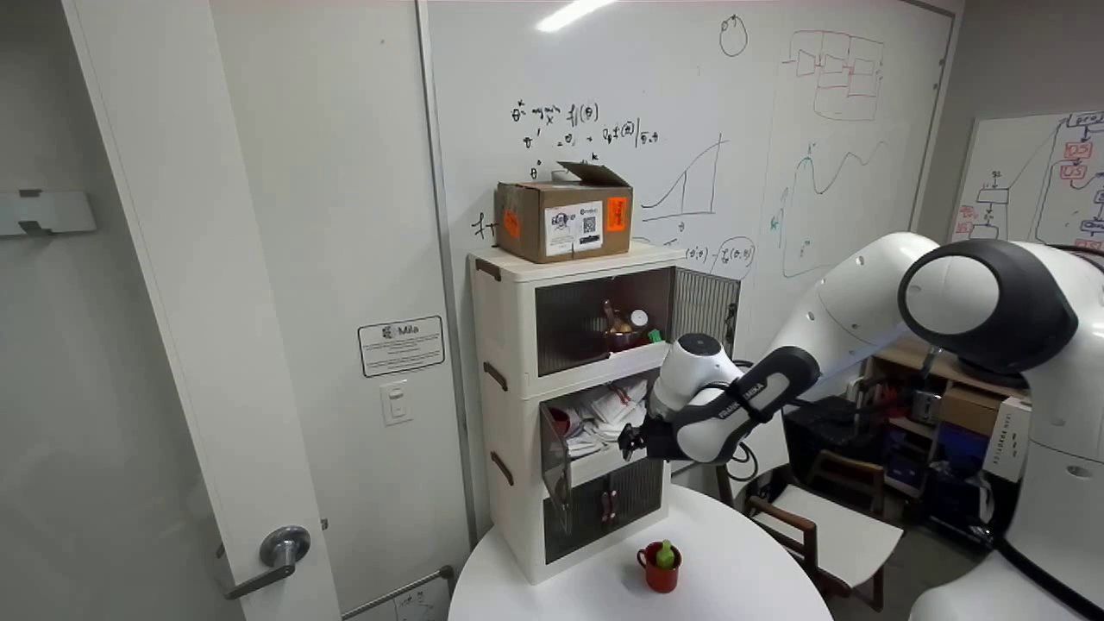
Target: Put the towel in the middle cabinet
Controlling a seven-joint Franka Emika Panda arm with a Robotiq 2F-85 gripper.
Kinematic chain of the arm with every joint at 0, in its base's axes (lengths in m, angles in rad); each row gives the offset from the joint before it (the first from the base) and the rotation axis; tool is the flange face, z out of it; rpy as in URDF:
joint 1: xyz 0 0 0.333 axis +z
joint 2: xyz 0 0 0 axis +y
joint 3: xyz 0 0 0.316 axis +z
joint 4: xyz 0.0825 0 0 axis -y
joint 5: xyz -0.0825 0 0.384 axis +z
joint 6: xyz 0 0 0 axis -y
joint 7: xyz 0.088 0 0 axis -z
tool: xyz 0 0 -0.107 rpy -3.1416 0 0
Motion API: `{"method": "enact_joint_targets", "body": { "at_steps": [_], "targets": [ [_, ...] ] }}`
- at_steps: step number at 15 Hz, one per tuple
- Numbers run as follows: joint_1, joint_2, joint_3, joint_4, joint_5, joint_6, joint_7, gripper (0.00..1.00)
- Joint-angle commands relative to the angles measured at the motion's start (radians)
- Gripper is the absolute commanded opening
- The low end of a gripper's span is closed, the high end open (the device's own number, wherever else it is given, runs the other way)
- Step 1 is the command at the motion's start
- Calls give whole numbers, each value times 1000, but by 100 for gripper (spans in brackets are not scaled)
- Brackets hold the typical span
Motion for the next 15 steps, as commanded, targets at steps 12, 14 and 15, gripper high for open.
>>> {"method": "enact_joint_targets", "body": {
  "at_steps": [12, 14, 15],
  "targets": [
    [26, -146, -27, -79, 150, -54, -601, 100],
    [26, -149, -26, -81, 149, -55, -602, 100],
    [25, -149, -26, -81, 149, -55, -602, 100]
  ]
}}
